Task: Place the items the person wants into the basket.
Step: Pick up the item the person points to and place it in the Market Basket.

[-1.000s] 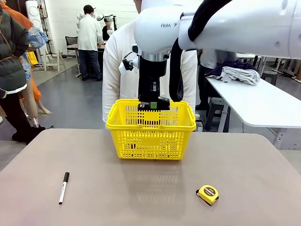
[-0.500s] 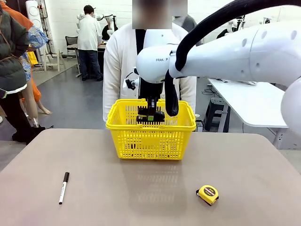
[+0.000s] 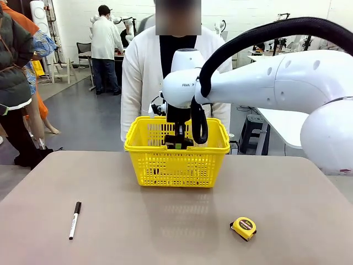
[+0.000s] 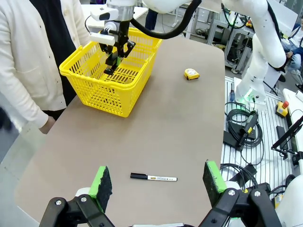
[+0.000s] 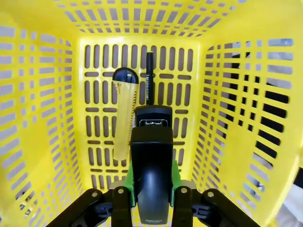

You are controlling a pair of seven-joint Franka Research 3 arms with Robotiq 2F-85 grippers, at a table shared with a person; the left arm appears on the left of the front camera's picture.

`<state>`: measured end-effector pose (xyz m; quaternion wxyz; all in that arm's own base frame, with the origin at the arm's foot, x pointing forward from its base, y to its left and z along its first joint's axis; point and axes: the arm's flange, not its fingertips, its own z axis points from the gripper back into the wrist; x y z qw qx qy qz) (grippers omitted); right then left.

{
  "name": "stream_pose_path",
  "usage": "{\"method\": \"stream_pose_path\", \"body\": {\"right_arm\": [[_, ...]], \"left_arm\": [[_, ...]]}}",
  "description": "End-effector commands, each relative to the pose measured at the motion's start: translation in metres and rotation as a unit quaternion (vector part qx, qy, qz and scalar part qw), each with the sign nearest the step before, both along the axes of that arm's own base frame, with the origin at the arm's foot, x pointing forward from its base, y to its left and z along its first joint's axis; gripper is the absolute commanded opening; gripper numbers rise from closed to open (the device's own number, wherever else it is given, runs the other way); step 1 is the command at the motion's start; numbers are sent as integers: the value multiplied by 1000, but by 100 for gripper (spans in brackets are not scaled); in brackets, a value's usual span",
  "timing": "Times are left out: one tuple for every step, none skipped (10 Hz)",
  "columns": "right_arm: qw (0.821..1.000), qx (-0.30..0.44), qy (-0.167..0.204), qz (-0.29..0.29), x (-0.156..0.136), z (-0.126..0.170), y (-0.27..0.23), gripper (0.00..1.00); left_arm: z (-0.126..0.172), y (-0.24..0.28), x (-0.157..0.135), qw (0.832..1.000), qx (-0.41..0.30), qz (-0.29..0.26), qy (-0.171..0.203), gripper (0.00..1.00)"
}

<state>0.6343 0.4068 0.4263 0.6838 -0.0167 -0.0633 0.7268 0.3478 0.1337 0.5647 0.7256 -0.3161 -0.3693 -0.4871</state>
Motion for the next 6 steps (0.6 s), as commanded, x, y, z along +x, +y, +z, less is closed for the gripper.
{"method": "stream_pose_path", "body": {"right_arm": [[1000,-5,19,10,13,-3,9,31],[1000,-13,22,8,15,-11,11,31],[999,-19,27,9,16,-17,13,31],[999,-23,34,11,16,-22,16,31],[999,-25,41,12,17,-24,18,31],[999,-24,44,12,17,-25,18,39]], "left_arm": [[0,2,0,1000,-6,-5,-12,100],[0,2,0,1000,-6,-5,-12,100],[0,2,0,1000,-6,-5,-12,100],[0,2,0,1000,-6,-5,-12,100],[0,2,0,1000,-6,-5,-12,100],[0,2,0,1000,-6,-5,-12,100]]}}
